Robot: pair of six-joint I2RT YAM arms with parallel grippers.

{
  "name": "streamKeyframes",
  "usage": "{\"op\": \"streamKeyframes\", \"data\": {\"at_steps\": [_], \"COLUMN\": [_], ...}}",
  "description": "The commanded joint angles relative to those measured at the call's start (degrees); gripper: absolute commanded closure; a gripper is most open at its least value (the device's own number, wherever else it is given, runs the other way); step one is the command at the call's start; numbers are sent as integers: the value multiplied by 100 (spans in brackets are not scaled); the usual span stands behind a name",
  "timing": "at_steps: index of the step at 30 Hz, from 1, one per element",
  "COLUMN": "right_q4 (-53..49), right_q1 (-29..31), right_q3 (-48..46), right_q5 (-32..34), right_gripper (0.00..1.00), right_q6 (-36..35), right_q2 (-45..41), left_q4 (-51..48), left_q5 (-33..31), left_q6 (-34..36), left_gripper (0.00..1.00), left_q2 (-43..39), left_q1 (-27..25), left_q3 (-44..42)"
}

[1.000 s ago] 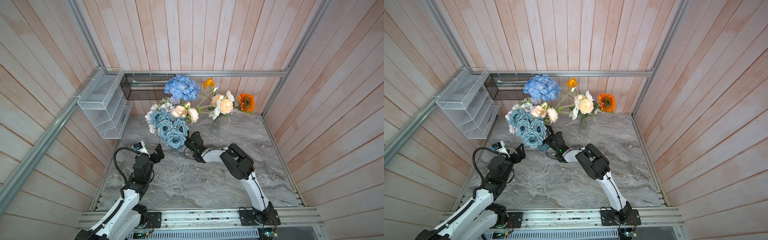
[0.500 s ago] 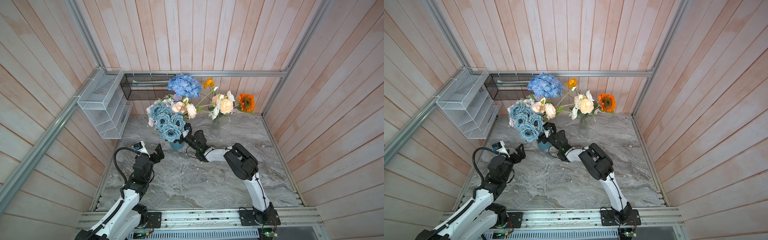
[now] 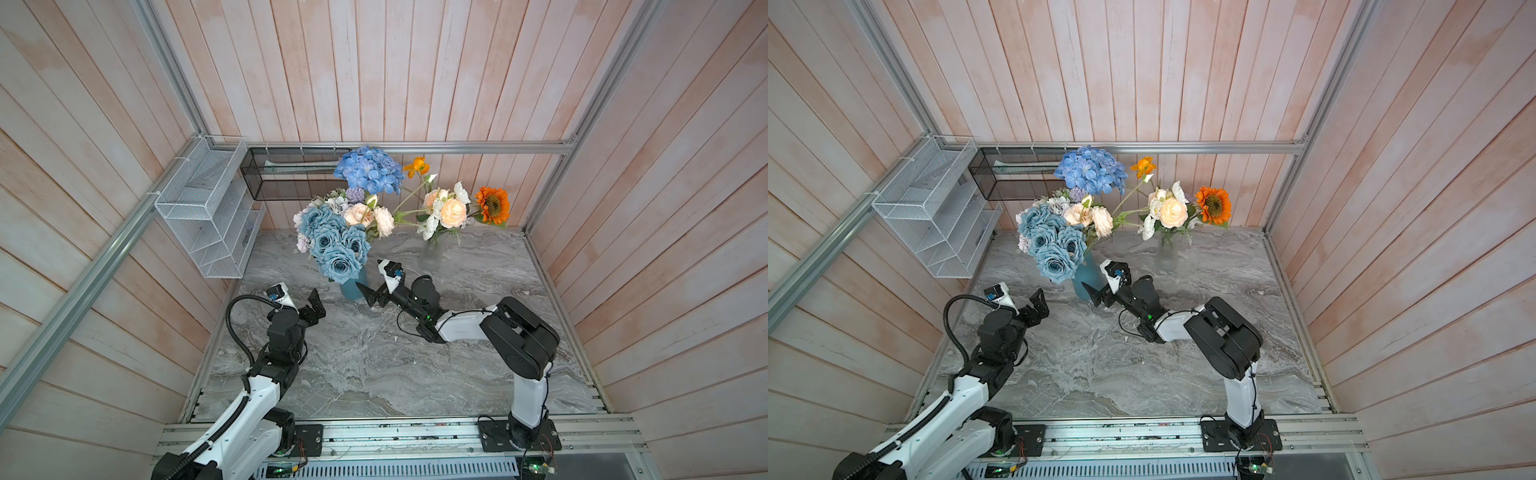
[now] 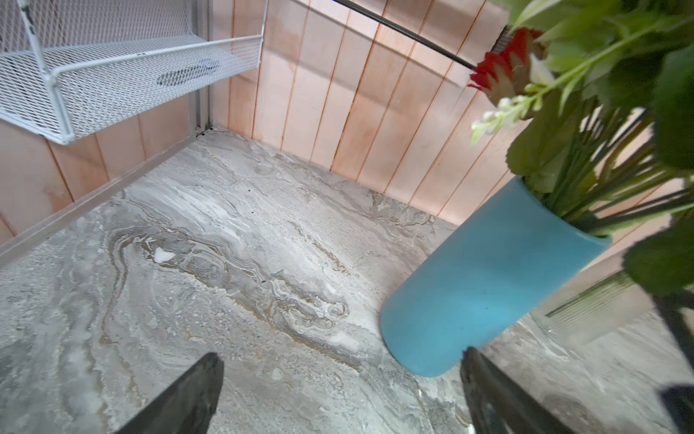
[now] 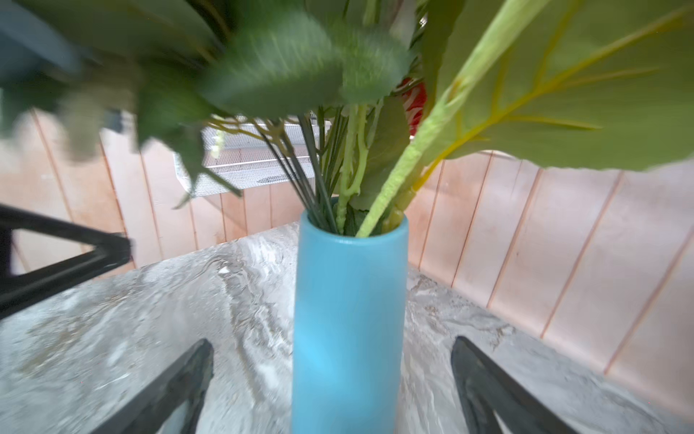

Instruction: Arrange the flowers into the vase

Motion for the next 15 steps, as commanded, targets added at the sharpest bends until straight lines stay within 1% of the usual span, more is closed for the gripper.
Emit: {"op": "streamKeyframes", "data": {"at_steps": [1,4,7,9,12,15], "right_q4": [-240,-870,-1762,-2333,-2974,-3246], "right_q1": [-44,-193,-481,-796,-1395,-1993], "right_q3": [-557,-1093,-1481,-1699,-1938,-2197], "right_q5": [173,562,1112,1351,1536,1811], "right_gripper": [2,2,2,2,2,2], "right_q6": [-68,18,249,391,570,423], "right_q2": [-637,-1354,-2128,-2669,-3345,-3877], "left_q4": [50,57,306,501,940,1694], "left_q5": [-510,-784,-967,-1005,-1080,-1153], "left_q6": [305,452,707,866,1186,1591], "left_gripper": [0,0,0,0,0,0], "left_q2": [154,401,672,884,1300,1913], "left_q1": [58,105,139,174,220,278], "left_q3": [-76,37,106,173,250,234]}}
